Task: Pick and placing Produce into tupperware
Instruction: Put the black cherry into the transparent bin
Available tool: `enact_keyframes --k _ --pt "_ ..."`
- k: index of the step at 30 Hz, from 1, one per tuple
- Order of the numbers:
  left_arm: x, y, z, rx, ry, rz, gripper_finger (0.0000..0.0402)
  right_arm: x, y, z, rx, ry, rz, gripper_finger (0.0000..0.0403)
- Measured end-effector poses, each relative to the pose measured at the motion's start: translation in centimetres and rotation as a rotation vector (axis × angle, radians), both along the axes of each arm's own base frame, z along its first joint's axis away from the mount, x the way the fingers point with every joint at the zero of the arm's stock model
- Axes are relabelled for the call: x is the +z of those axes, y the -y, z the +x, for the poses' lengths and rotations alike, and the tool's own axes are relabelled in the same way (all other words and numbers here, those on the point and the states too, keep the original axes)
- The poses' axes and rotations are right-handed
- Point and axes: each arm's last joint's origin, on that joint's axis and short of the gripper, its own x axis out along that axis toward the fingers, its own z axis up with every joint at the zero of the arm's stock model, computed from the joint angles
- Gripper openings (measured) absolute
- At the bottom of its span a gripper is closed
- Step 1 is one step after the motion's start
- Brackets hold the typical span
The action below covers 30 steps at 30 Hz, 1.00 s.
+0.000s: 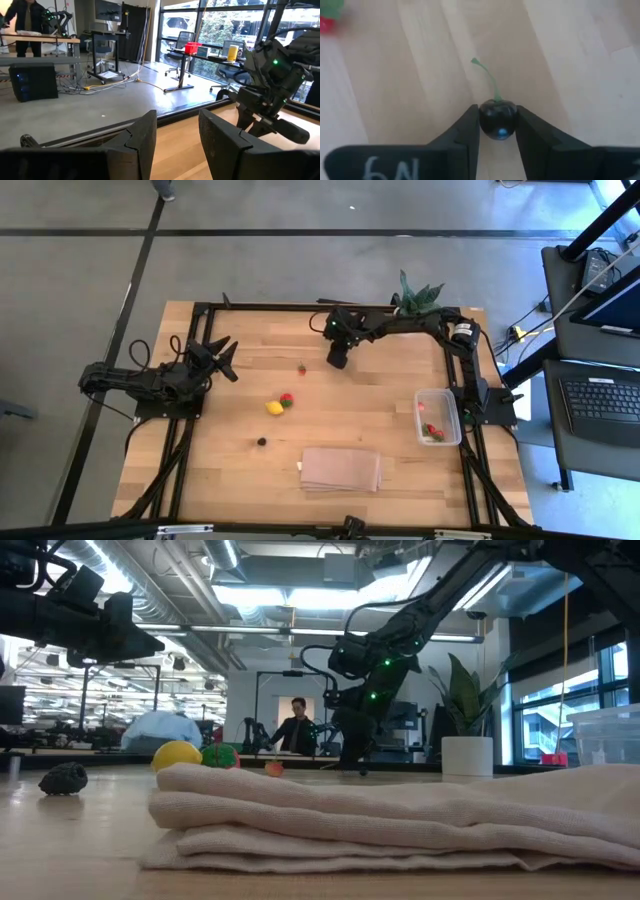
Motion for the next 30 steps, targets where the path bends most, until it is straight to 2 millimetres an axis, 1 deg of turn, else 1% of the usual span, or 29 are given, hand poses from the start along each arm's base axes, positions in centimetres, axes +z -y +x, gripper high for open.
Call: enact_keyframes --k 3,6,9,11,15,19,23,25,28,30 --pt "0.0 0.0 0.0 0.000 0.000 0.000 0.0140 1.1 0.0 0.2 0.003 -0.046 0.023 0.0105" --pt "0.0 0.0 0.0 0.000 0.000 0.000 0.0140 2.9 -0.7 0.7 0.021 -0.114 0.055 0.0110" --pt "0.0 0.0 0.0 0.000 0.000 0.000 0.0140 5.5 -1.7 0.9 0.049 -0.187 0.097 0.0109" --pt "0.0 0.0 0.0 0.000 0.000 0.000 0.0140 7.2 -2.5 0.9 0.069 -0.203 0.136 0.0106" --pt "0.0 0.0 0.0 0.000 0.000 0.000 0.0140 11.2 -4.5 -0.1 0.045 -0.225 0.232 0.0108" --pt "0.0 0.0 0.0 0.000 0.000 0.000 0.0140 15.1 -7.2 -2.5 -0.004 -0.251 0.274 0.0110" --pt "0.0 0.0 0.0 0.000 0.000 0.000 0.0140 19.2 -10.2 -5.6 -0.045 -0.243 0.302 0.0108" --pt "0.0 0.0 0.0 0.000 0.000 0.000 0.0140 20.9 -11.8 -7.0 -0.082 -0.220 0.299 0.0110" --pt "0.0 0.0 0.0 0.000 0.000 0.000 0.0140 22.5 -13.9 -9.6 -0.162 -0.203 0.276 0.0111" --pt "0.0 0.0 0.0 0.000 0.000 0.000 0.0140 22.9 -15.4 -11.5 -0.219 -0.205 0.288 0.0111"
